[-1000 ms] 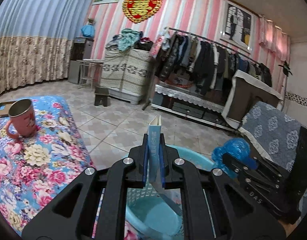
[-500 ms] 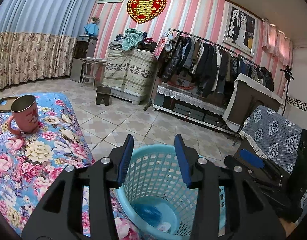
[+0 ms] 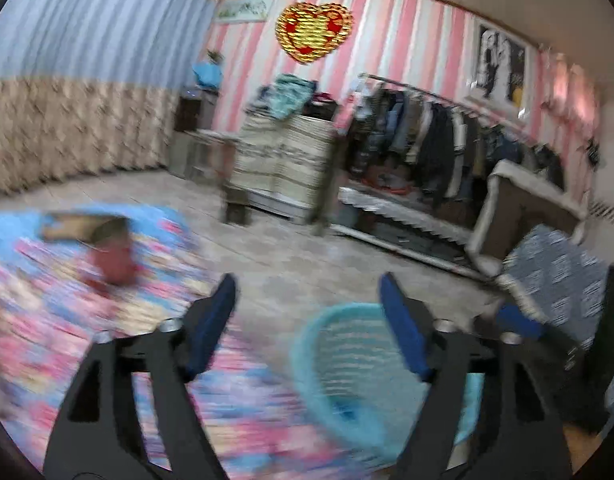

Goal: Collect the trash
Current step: 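Move both open grippers back over the bed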

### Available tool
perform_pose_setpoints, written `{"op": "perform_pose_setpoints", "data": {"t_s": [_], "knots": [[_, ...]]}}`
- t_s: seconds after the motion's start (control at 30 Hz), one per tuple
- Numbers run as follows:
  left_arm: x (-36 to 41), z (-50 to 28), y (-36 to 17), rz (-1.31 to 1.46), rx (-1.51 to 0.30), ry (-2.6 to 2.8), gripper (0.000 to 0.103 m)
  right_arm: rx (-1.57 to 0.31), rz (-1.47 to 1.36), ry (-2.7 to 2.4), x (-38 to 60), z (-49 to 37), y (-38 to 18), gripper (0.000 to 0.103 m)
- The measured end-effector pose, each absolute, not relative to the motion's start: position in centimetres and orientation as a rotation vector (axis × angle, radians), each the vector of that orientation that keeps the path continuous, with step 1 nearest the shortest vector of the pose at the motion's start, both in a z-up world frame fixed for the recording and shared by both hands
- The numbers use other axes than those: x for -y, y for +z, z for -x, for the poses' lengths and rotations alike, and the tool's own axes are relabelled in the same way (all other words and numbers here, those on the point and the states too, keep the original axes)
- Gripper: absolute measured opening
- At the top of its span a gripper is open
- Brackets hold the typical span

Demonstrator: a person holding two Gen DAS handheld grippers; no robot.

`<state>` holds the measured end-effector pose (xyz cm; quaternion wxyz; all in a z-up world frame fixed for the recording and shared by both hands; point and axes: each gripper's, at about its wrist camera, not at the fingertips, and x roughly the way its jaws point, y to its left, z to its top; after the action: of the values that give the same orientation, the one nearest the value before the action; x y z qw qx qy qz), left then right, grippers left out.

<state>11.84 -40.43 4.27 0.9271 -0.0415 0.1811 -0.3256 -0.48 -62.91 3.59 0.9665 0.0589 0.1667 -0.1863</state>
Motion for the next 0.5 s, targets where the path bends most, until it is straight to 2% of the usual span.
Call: {"op": "perform_pose_setpoints", "data": {"t_s": [0.1, 0.27, 0.33, 0.5], "knots": [[33.2, -12.1, 5.7, 0.070, -0.346, -0.551, 0.083, -0.310, -0.121, -0.314, 59.6, -1.2, 4.8, 0.069], [19.4, -12.0, 6.3, -0.022, -0.319, -0.327, 0.086, -0.267, -0.103, -0.158, 50.9, -5.1, 6.7, 0.076], [12.4, -12.4, 5.7, -0.023, -0.362, -0.200, 0.089, -0.258, -0.077, -0.076, 46.3, -6.9, 7.2, 0.077], [3.0, -14.2, 2.8, -0.036, -0.503, -0.021, 0.091, -0.284, -0.014, 0.090, 36.3, -11.1, 6.5, 0.077]]}}
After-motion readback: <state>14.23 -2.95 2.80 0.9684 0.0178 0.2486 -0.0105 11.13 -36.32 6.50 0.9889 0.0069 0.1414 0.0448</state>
